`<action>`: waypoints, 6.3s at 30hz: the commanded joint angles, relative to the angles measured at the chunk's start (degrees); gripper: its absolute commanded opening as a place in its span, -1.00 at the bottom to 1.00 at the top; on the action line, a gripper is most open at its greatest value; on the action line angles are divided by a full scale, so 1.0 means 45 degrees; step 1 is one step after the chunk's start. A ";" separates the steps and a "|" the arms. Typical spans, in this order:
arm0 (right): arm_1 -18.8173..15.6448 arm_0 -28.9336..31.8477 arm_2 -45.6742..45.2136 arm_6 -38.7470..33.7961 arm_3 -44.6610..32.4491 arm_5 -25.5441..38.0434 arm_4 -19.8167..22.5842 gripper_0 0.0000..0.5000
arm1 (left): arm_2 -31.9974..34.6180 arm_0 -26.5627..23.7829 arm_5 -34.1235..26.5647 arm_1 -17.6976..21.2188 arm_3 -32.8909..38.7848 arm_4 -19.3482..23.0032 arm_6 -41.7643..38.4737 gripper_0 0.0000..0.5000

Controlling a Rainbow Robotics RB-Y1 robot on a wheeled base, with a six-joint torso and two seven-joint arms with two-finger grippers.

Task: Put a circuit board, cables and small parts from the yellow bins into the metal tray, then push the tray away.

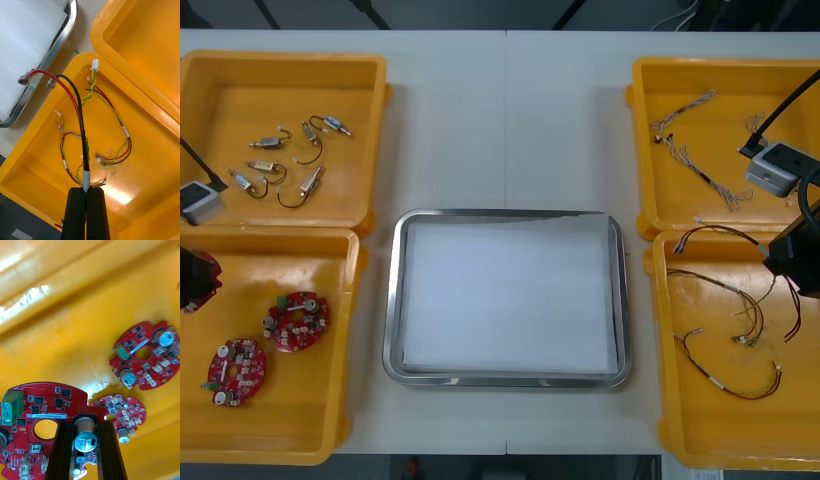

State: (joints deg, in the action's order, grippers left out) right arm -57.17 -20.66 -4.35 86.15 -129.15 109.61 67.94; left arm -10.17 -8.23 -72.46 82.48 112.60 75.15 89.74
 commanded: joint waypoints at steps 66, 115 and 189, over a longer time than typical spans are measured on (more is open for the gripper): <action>-0.0498 -0.0312 0.0029 -0.0082 -0.0324 0.0086 -0.0078 -1.00 | -0.7095 -0.6999 -0.6748 -0.9755 0.3767 -0.8927 -1.7871 -1.00; -0.0498 -0.0312 0.0029 -0.0082 -0.0324 0.0086 -0.0078 -1.00 | -0.9595 -0.6355 -0.4795 -1.1962 0.0291 -1.1056 -1.8418 -1.00; -0.0459 -0.1718 0.1416 0.0465 -0.0226 0.0086 0.0449 -1.00 | -0.2896 -1.0593 -0.5889 -0.4306 -0.0666 -0.0704 -1.7617 1.00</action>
State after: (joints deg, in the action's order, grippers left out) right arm -57.25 -23.44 -2.30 86.16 -129.18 109.78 69.10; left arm -26.65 -53.38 -100.03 59.25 111.77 70.33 9.93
